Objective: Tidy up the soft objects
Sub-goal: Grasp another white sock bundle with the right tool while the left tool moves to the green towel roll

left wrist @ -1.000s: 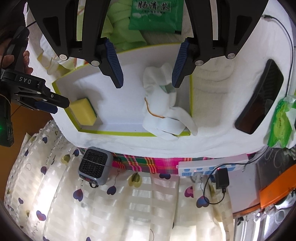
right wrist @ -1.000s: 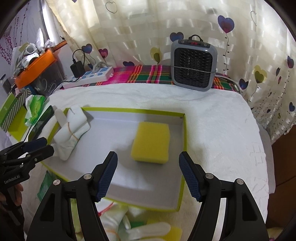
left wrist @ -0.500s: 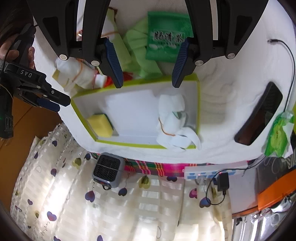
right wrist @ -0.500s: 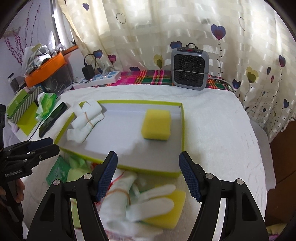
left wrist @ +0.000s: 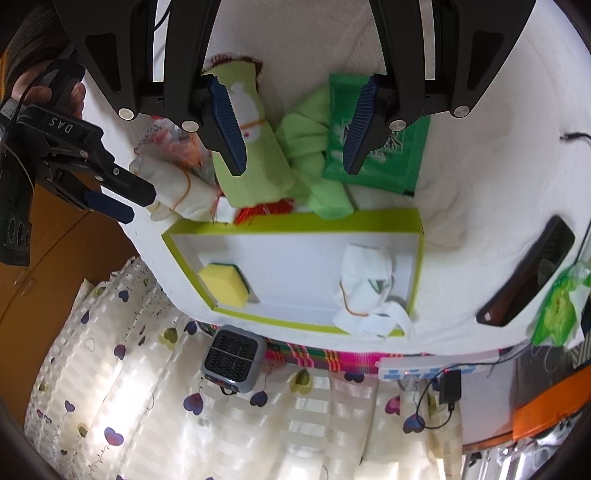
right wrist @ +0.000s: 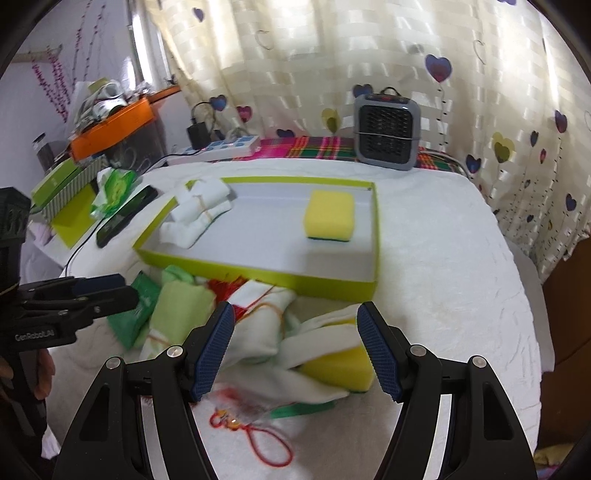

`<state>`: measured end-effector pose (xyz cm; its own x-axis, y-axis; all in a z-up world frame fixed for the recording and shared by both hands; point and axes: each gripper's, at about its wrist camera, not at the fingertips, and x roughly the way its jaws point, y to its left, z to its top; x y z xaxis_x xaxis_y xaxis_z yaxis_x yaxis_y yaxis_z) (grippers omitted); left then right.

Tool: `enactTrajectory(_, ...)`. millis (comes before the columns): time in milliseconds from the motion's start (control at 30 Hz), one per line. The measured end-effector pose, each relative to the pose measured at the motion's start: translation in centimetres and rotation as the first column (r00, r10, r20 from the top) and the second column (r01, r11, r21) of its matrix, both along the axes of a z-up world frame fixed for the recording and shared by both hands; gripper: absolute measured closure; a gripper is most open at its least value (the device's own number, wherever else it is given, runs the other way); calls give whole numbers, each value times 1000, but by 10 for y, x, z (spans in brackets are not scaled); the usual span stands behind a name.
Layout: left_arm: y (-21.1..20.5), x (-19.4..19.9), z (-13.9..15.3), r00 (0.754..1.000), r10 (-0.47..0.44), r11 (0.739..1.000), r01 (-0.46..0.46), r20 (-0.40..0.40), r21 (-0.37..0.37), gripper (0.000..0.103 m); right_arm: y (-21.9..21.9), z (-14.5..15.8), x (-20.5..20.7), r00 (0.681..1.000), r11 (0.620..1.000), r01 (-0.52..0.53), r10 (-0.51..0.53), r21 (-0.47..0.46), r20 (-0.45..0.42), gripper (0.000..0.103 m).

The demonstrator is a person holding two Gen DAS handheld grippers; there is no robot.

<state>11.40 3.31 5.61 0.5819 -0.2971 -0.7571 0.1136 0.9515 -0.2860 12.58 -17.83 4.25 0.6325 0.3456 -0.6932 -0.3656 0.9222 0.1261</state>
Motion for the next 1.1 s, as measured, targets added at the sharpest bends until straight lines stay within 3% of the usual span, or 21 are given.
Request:
enactTrajectory(633,7,-25,-16,999,10,999,-11,-36,-31,49,25,-13,-18,998,997,-58,57,-48,-10,34)
enactTrajectory(1100,3,-26,-23,998,-26,997,22,-55,-69,49,37,-23,-7,1000,994,-17,16,-111,-11,36)
